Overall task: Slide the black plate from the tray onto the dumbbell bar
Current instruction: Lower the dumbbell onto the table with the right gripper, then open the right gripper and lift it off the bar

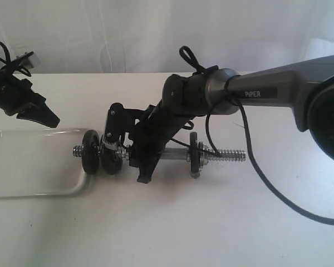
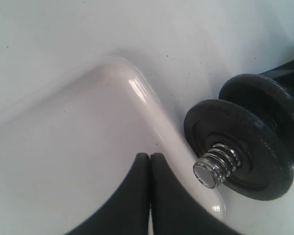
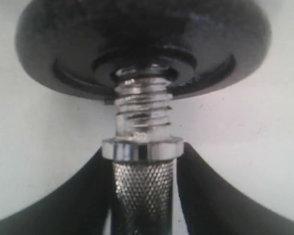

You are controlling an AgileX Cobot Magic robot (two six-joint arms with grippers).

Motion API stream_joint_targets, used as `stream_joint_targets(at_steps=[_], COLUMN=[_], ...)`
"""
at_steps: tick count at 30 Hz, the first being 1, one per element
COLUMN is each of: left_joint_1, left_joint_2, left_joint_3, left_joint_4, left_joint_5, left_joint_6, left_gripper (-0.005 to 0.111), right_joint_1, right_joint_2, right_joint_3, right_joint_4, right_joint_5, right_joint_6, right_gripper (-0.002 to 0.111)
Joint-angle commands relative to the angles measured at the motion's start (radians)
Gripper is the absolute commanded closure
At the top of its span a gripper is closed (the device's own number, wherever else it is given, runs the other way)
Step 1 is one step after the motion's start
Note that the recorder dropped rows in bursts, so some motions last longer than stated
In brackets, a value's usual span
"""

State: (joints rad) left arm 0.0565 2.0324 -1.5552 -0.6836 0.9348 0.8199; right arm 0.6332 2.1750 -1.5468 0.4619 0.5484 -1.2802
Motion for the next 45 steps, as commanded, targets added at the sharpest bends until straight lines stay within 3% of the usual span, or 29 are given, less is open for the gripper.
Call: stream_joint_targets(at_steps=[1, 2, 3, 12, 13, 15, 19, 45], left_joint_1=[0.002, 0.002, 0.002, 0.002, 0.002, 0.002, 0.002, 0.002], left_joint_2=[-0.009, -0.009, -0.009, -0.009, -0.009, -0.009, -0.009, -0.009], left_joint_3=[-0.004, -0.004, -0.004, -0.004, -0.004, -0.004, -0.004, -0.004], left_joint_4=[-0.016, -0.016, -0.016, -0.016, -0.016, -0.016, -0.016, -0.015], left_joint_5=[0.024, 0.024, 0.024, 0.024, 0.023, 0.02, 0.02, 0.003], left_joint_6=[-0.008, -0.008, -0.008, -0.008, -0.008, -0.008, -0.008, -0.021], left_gripper=[0.107, 0.107, 0.107, 0.107, 0.107, 0.107, 0.107, 0.107], right_joint_1=[0.015, 0.015, 0.015, 0.015, 0.015, 0.009, -0.02, -0.313], right_joint_2=[-0.143, -0.143, -0.143, -0.153, -0.165, -0.186, -0.202, -0.194], right_joint_3=[-0.027, -0.027, -0.027, -0.027, -0.027, -0.027, -0.027, -0.027], right_joint_4=[0.07, 0.053, 0.047, 0.014, 0.003, -0.024, -0.14, -0.362], right_joint_5=[-0.067, -0.071, -0.071, -0.052, -0.052, -0.039, -0.035, 0.05], right_joint_6=[0.044, 0.075, 0.082, 0.117, 0.135, 0.162, 0.27, 0.799], right_gripper=[0.027, 0.016, 0.014, 0.02, 0.026, 0.05, 0.108, 0.108])
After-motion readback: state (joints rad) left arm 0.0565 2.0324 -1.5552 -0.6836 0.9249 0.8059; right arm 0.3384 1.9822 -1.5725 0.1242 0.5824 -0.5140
